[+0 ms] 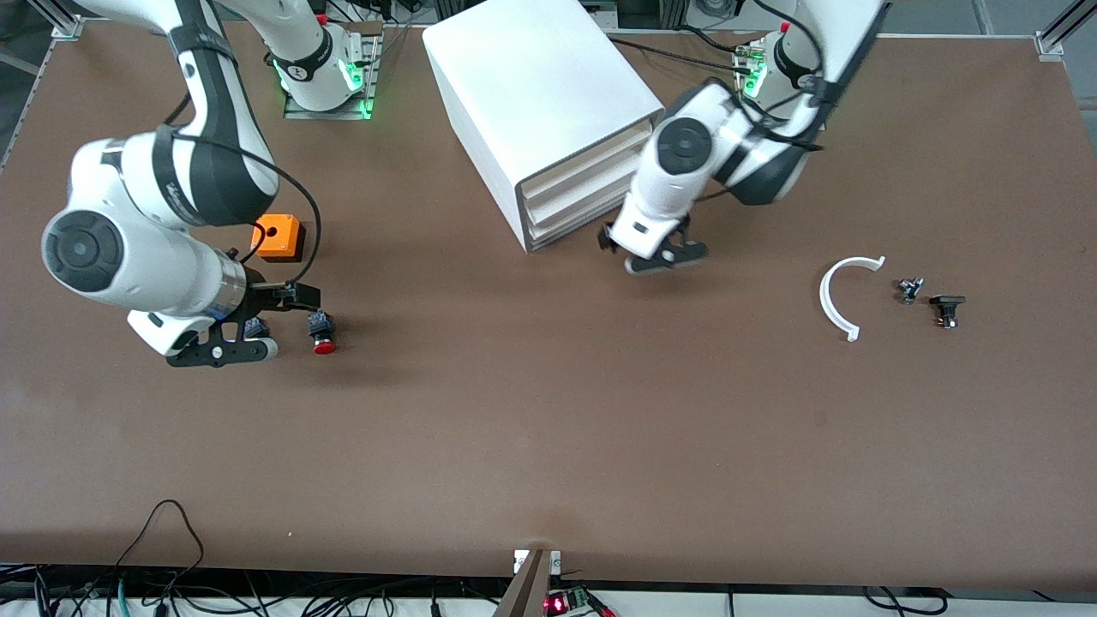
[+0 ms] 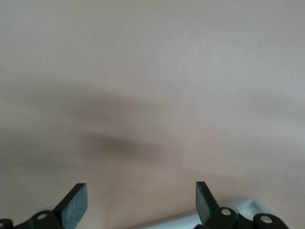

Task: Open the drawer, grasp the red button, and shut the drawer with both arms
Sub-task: 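Open the right gripper beside the yellow button while the left gripper withdraws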

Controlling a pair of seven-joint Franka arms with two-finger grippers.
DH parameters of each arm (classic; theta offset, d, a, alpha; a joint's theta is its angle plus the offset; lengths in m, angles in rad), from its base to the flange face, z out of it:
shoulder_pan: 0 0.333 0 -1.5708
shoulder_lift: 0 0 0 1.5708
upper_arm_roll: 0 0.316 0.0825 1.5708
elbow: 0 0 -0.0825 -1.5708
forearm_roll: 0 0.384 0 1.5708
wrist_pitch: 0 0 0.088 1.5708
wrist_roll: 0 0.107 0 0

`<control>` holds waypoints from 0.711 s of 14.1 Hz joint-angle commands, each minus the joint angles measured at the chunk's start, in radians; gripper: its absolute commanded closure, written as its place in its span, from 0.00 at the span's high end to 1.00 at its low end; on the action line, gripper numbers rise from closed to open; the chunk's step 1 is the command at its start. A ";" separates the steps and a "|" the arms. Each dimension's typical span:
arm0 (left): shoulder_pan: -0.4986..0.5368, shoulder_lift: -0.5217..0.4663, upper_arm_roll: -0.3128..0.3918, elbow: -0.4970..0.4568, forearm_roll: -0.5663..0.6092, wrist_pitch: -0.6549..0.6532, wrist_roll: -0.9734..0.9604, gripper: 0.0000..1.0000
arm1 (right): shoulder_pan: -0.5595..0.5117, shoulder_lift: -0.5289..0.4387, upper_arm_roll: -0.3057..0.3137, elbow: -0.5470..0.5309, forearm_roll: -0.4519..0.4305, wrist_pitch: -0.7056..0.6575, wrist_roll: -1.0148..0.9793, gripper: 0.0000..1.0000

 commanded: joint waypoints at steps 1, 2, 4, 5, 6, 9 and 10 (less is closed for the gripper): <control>0.064 -0.036 0.024 0.055 0.022 -0.016 0.001 1.00 | -0.009 -0.025 0.009 0.024 -0.064 -0.020 0.006 1.00; 0.066 -0.056 0.064 0.067 0.022 -0.019 0.014 1.00 | -0.009 -0.046 0.006 0.022 -0.100 -0.023 0.004 1.00; 0.065 -0.125 0.105 0.068 0.020 -0.056 0.140 1.00 | -0.034 -0.092 0.001 0.021 -0.145 -0.041 0.006 1.00; 0.066 -0.168 0.119 0.074 0.019 -0.113 0.209 1.00 | -0.090 -0.111 0.018 0.021 -0.142 -0.052 0.006 1.00; 0.066 -0.212 0.138 0.081 0.019 -0.180 0.254 1.00 | -0.148 -0.135 0.054 0.012 -0.141 -0.051 0.007 1.00; 0.066 -0.317 0.220 0.104 0.020 -0.357 0.319 1.00 | -0.230 -0.183 0.082 -0.002 -0.145 -0.077 0.015 1.00; 0.068 -0.352 0.253 0.106 0.020 -0.401 0.360 1.00 | -0.247 -0.192 0.079 -0.002 -0.144 -0.101 0.019 1.00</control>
